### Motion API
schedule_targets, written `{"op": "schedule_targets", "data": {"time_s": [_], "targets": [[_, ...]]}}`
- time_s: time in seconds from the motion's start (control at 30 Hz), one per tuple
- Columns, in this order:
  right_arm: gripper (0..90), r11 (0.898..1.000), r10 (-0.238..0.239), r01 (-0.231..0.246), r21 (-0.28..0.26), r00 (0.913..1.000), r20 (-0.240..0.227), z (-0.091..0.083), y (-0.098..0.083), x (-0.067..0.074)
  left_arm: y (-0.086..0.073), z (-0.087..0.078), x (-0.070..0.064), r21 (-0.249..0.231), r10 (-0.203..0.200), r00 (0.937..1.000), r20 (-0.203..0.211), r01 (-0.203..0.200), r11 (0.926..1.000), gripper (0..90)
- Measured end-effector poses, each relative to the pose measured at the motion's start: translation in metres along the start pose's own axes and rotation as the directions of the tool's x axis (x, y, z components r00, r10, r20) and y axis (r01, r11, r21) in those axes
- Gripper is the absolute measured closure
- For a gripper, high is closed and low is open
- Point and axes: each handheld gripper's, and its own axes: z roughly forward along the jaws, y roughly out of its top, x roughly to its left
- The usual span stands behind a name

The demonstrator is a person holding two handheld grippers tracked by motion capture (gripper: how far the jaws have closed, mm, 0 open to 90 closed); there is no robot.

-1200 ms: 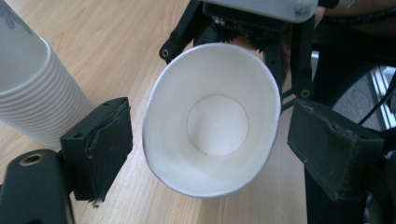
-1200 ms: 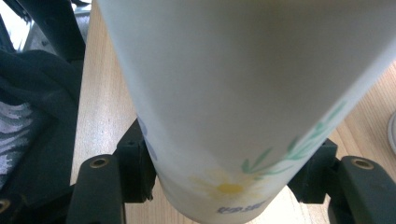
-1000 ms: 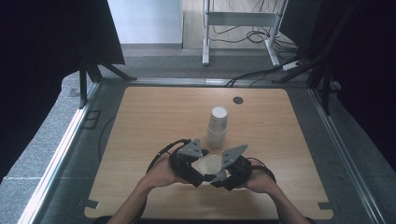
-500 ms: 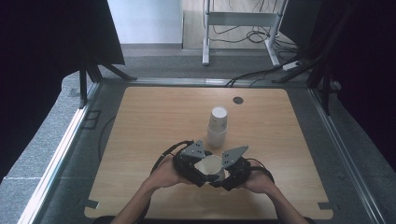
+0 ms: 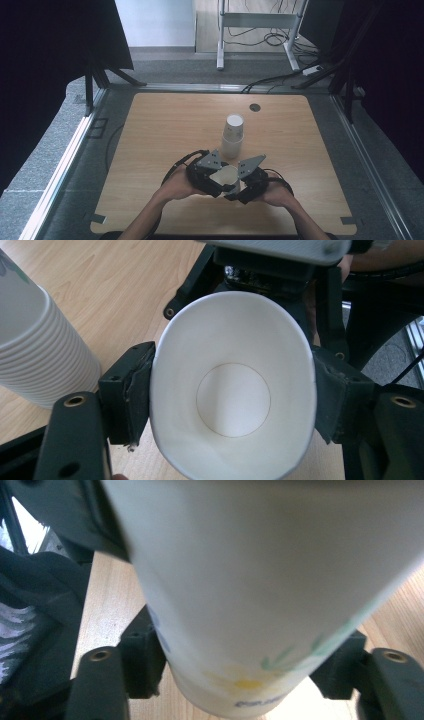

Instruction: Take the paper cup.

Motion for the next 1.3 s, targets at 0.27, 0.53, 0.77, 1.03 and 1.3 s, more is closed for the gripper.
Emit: {"op": "schedule_targets", "data": {"time_s": [0.27, 0.53, 0.77, 1.03, 1.3], "targets": [[13.5, 1.0, 0.027, -0.027, -0.002, 0.9981, 0.055, -0.001, -0.001, -0.004, 0.003, -0.007, 0.002, 0.042, 0.018, 0.9978, -0.063, -0.015, 0.999, 27.6], [12.5, 0.999, 0.05, -0.052, 0.013, 0.9946, 0.091, -0.004, -0.002, -0.005, 0.0, -0.01, 0.003, 0.083, 0.025, 0.9916, -0.127, -0.015, 0.9964, 27.5], [7.3, 0.998, 0.059, -0.063, 0.031, 0.9901, 0.128, -0.007, -0.004, -0.005, -0.007, -0.012, 0.007, 0.12, 0.026, 0.9835, -0.179, -0.005, 0.9928, 27.5], [1.5, 0.996, 0.087, -0.092, 0.018, 0.9795, 0.181, -0.015, -0.006, -0.008, -0.014, -0.017, 0.01, 0.136, 0.002, 0.9734, -0.229, 0.03, 0.9902, 27.5], [1.5, 0.992, 0.116, -0.122, 0.011, 0.9663, 0.23, -0.022, -0.011, -0.01, -0.019, -0.022, 0.012, 0.164, -0.01, 0.9583, -0.285, 0.059, 0.9846, 27.5]]}}
